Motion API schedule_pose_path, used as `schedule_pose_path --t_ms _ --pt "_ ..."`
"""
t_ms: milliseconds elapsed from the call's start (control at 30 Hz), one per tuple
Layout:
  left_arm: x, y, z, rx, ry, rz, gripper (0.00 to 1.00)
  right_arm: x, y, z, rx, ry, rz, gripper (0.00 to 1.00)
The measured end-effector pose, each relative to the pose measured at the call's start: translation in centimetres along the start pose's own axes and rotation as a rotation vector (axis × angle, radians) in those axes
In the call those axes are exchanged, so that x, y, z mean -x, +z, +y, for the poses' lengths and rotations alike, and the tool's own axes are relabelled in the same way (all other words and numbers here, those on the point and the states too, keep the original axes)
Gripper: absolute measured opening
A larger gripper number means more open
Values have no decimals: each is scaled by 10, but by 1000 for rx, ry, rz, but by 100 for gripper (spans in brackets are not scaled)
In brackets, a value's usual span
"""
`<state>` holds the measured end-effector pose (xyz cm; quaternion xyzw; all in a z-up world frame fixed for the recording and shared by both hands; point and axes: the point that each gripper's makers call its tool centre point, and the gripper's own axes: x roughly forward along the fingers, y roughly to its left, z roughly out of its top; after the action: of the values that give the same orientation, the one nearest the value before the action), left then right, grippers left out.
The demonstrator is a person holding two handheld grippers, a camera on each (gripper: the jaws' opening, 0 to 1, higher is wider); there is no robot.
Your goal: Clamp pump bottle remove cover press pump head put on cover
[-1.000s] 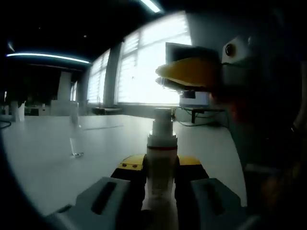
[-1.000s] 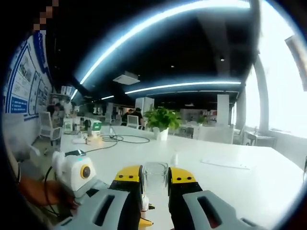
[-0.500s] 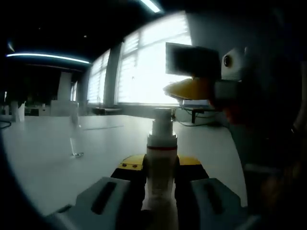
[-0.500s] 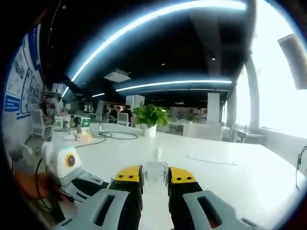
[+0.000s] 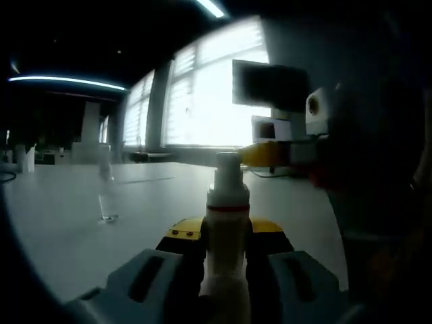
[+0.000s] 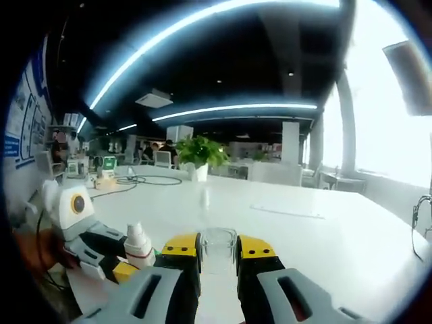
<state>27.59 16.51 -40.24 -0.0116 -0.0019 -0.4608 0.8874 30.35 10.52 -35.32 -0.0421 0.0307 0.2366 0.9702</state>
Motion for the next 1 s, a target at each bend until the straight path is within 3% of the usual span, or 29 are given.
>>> schedule_pose_path --t_ms 333,633,1000 --pt "0 0 -1 -4 1 0 13 -14 -34 -13 25 -31 80 16" --pt "0 0 0 -4 1 0 13 -22 -64 -22 -4 -51 142 16" --pt "0 1 -1 -7 2 0 13 -26 -76 -30 -31 -68 167 16"
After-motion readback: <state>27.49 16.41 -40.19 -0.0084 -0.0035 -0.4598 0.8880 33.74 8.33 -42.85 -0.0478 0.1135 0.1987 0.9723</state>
